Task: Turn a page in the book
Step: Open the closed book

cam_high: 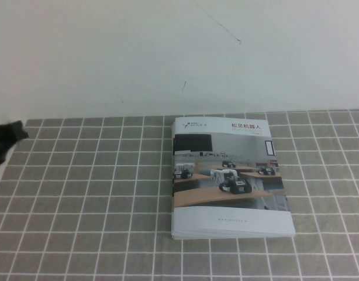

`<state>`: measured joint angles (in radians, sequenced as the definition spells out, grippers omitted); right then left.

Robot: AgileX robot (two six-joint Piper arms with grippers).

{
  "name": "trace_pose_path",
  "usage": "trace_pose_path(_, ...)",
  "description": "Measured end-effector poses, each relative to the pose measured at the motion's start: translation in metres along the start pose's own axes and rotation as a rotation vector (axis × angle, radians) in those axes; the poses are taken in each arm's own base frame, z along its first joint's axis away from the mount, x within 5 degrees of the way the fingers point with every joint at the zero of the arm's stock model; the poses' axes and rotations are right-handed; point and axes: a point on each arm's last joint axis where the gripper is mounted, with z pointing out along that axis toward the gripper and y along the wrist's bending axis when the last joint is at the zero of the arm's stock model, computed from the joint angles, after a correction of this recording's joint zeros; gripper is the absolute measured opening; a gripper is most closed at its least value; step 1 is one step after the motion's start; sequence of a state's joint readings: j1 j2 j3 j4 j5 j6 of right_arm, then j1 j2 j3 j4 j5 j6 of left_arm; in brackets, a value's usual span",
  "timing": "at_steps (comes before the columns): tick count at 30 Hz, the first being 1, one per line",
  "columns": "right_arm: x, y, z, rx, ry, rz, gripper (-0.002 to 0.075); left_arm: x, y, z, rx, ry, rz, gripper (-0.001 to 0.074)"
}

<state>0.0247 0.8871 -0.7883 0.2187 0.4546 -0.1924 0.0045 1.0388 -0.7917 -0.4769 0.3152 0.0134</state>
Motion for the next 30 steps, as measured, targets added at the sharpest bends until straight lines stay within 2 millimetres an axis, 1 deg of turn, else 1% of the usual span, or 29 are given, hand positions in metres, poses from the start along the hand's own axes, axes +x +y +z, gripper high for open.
trace_pose_path(3,0.006,0.009,0.019,-0.081,0.083,-0.030,-0.0003,0.007,-0.002,0.025,0.043,0.154,0.060,-0.0004)
trace_pose_path(4,0.008,0.012,0.025,-0.114,0.118,-0.043,-0.0003,0.011,-0.004,0.037,0.082,0.217,0.081,-0.0004)
trace_pose_path(5,0.011,0.014,0.028,-0.134,0.146,-0.048,-0.0003,0.011,-0.007,0.042,0.127,0.249,0.133,-0.0004)
trace_pose_path(6,0.015,0.018,0.036,-0.173,0.196,-0.050,-0.0003,0.013,-0.012,0.052,0.188,0.299,0.155,-0.0004)
trace_pose_path(10,0.032,0.025,0.064,-0.269,0.373,-0.013,-0.0003,0.012,-0.028,0.083,0.410,0.362,0.152,-0.0004)
trace_pose_path(12,0.040,0.026,0.080,-0.299,0.443,0.003,-0.0003,0.017,-0.033,0.099,0.469,0.392,0.139,-0.0004)
trace_pose_path(15,0.050,0.027,0.100,-0.320,0.505,0.015,-0.0003,0.030,-0.047,0.116,0.516,0.431,0.152,-0.0004)
trace_pose_path(19,0.059,0.026,0.125,-0.324,0.535,0.036,0.0002,0.061,-0.079,0.136,0.539,0.494,0.280,-0.0004)
trace_pose_path(20,0.059,0.028,0.131,-0.328,0.535,0.029,0.0011,0.068,-0.084,0.140,0.533,0.506,0.305,-0.0004)
trace_pose_path(22,0.058,0.033,0.141,-0.348,0.528,-0.002,0.0041,0.080,-0.092,0.150,0.514,0.527,0.340,-0.0004)
trace_pose_path(24,0.054,0.040,0.148,-0.369,0.509,-0.052,0.0088,0.088,-0.095,0.159,0.508,0.553,0.352,-0.0004)
trace_pose_path(28,0.045,0.051,0.162,-0.388,0.468,-0.083,0.0227,0.099,-0.091,0.184,0.476,0.597,0.330,-0.0004)
trace_pose_path(30,0.041,0.053,0.170,-0.384,0.450,-0.069,0.0272,0.104,-0.089,0.195,0.462,0.617,0.310,-0.0004)
